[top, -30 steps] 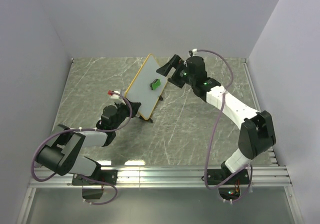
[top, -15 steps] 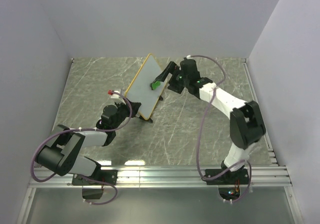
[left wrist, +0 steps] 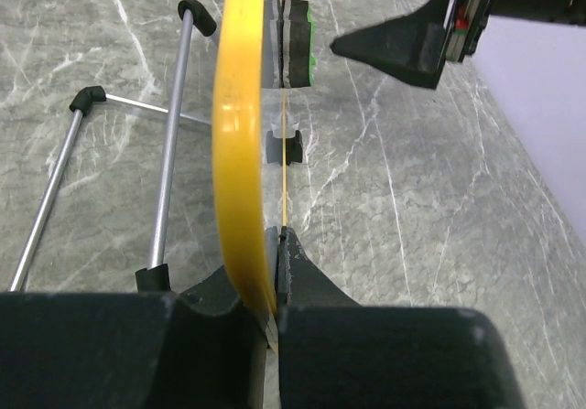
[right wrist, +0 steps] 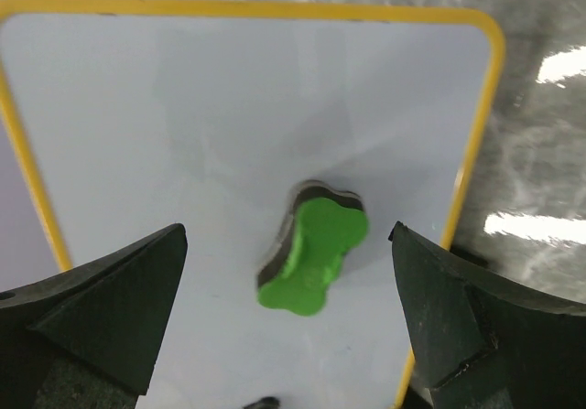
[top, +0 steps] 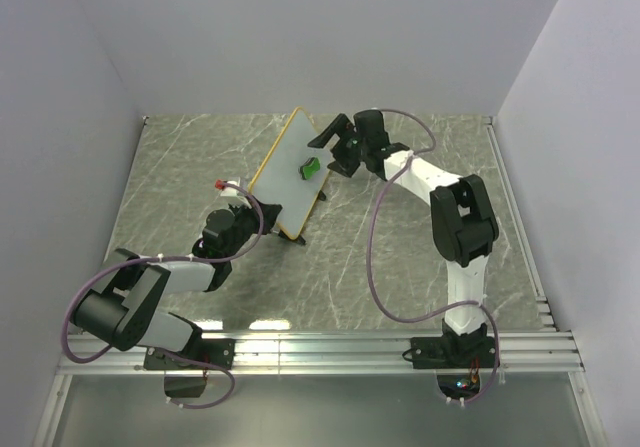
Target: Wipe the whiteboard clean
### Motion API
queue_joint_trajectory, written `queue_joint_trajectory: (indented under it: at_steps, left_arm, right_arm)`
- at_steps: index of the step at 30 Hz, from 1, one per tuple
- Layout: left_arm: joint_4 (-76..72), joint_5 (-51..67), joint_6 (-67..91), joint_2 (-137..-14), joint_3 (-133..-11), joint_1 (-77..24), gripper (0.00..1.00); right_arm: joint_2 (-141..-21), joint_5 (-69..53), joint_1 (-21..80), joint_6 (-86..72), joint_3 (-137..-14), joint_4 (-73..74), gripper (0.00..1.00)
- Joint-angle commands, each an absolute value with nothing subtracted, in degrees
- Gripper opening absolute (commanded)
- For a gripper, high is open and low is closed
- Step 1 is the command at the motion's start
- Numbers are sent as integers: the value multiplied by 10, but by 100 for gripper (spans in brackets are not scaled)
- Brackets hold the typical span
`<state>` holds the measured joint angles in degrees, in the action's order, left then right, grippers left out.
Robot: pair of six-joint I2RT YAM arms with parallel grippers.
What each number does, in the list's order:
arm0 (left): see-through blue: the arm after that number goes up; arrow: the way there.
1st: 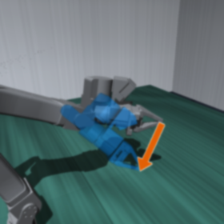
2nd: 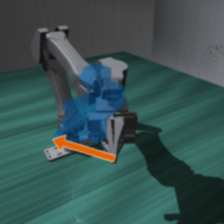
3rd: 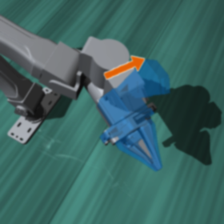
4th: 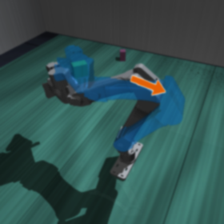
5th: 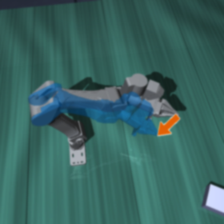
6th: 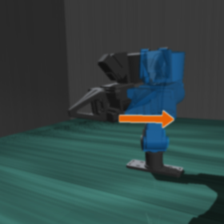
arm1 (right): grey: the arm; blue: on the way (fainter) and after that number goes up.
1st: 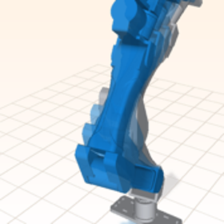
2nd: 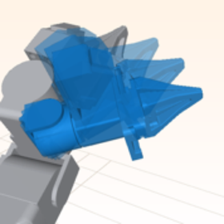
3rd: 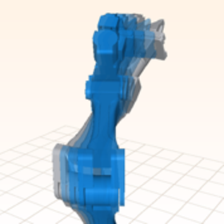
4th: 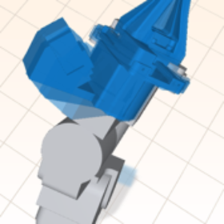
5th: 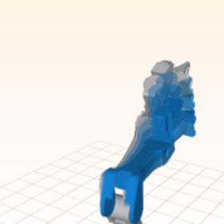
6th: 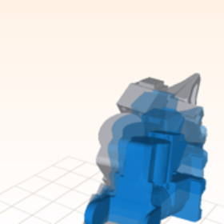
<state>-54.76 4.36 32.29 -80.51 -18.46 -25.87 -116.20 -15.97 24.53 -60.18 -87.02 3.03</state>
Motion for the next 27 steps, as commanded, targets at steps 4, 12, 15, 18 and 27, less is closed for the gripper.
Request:
queue_joint_trajectory:
  at_steps: [4,12,15,18,27]
  left_arm:
    - [-426,94,308,-831,-162,-278,1]
    - [-429,92,308,-826,-159,-277,1]
    - [-431,94,308,-830,-159,-278,1]
    - [-432,94,307,-832,-161,-278,1]
    - [-436,98,304,-836,-159,-277,1]
  right_arm:
    - [-1191,-172,250,-620,-941,26,99]
    - [-1193,-157,262,-636,-919,56,96]
    - [-1189,-156,267,-649,-897,46,91]
    - [-1197,-157,276,-651,-901,42,86]
    - [-1216,-158,283,-666,-894,20,32]
